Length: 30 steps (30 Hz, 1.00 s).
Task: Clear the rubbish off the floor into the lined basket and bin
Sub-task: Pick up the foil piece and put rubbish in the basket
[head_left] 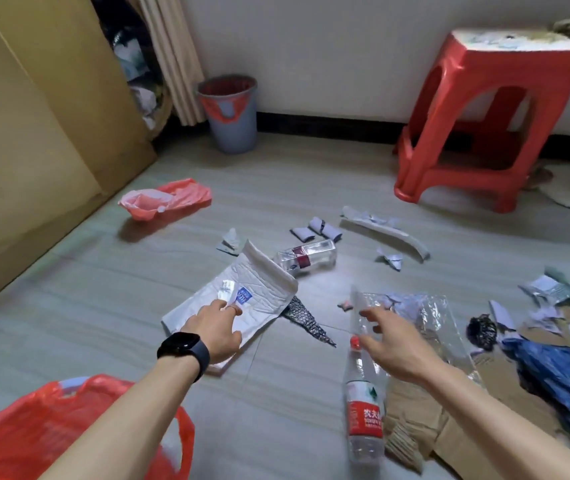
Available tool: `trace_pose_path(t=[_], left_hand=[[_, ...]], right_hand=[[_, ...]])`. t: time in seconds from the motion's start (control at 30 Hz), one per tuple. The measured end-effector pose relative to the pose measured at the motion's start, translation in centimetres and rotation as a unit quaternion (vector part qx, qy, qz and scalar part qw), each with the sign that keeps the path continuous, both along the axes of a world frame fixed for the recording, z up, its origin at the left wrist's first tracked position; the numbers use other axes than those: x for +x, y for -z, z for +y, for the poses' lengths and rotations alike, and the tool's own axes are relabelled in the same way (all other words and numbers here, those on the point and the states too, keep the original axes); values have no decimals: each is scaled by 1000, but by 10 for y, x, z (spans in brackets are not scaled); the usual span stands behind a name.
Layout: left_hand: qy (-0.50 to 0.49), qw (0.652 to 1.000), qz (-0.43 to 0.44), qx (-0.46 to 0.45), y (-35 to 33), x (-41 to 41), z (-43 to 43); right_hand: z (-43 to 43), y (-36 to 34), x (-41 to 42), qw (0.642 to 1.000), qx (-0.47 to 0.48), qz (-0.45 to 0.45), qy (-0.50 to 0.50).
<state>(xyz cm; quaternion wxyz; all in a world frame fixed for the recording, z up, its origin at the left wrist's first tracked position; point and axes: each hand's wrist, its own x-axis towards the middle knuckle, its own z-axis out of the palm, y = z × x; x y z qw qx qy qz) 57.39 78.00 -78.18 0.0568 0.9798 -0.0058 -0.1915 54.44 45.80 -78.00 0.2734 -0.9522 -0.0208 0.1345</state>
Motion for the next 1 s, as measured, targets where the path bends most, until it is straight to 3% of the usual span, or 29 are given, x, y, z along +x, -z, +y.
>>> trace_pose_path(t=[0.37,0.53,0.63,0.7,0.77,0.8,0.83,1.0], left_hand=[[-63,995,67,43,131,120,37],[-51,994,93,31,163,148,45],[-30,995,79,49,175,147,42],[-33,994,57,82,178,140,40],[-47,991,67,103,176,134,41],[-57,989,77,112,175,132,43],[-72,986,85,122,173,129,47],[-137,979,80,127,168,110,62]], right_hand=[[41,148,144,967,-213,129,-50],[43,175,144,947,-298,45,-108],[41,182,142,976,-205,-1,-76],[47,178,143,998,-26,26,56],[58,173,147,973,154,72,153],[65,173,147,966,190,89,150],[73,177,147,969,191,96,123],[113,191,140,996,-5,42,-74]])
